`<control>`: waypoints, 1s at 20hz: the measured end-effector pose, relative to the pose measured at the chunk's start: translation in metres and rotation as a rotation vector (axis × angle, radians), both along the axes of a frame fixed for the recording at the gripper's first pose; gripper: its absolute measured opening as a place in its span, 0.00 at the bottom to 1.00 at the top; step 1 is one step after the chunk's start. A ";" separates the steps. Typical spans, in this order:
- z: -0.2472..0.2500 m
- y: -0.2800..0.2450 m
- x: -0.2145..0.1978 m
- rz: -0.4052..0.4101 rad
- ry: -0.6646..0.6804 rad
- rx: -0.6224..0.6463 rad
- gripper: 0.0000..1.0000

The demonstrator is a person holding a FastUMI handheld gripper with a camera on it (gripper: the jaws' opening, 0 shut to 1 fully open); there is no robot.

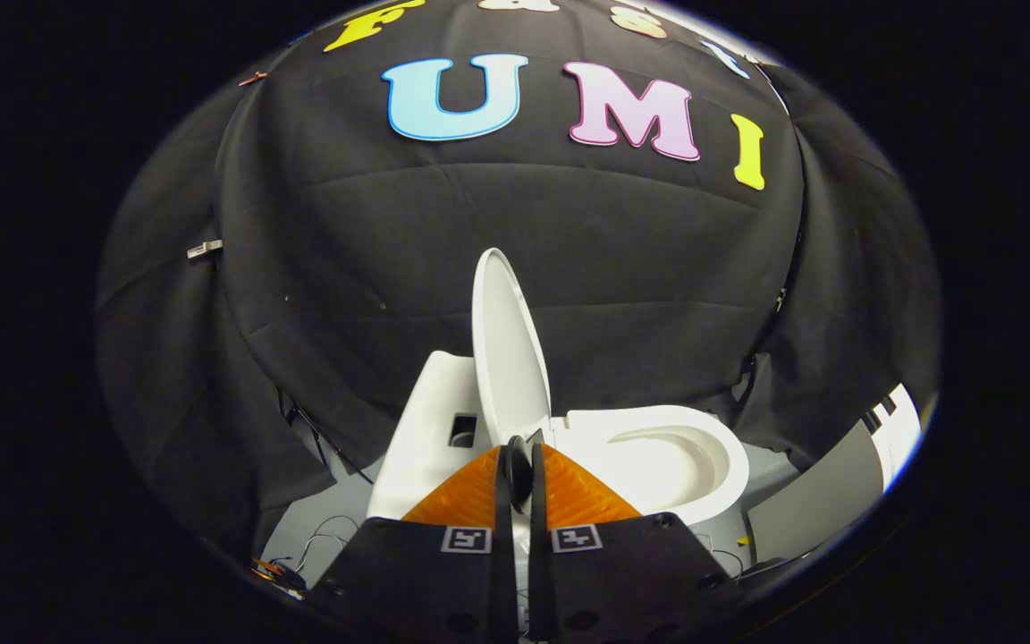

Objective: Open the toilet lid.

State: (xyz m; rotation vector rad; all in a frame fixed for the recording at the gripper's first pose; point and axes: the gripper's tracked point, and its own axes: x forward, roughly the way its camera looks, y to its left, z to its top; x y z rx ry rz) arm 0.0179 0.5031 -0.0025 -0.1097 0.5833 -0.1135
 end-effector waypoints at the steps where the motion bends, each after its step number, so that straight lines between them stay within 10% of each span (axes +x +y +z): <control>1: 0.001 0.000 0.001 -0.002 -0.004 -0.004 0.10; 8: -0.007 0.017 -0.001 0.065 0.040 0.057 0.20; 12: -0.001 0.027 -0.007 0.100 0.054 0.161 0.99; 20: 0.036 0.027 -0.014 0.163 -0.019 0.199 0.96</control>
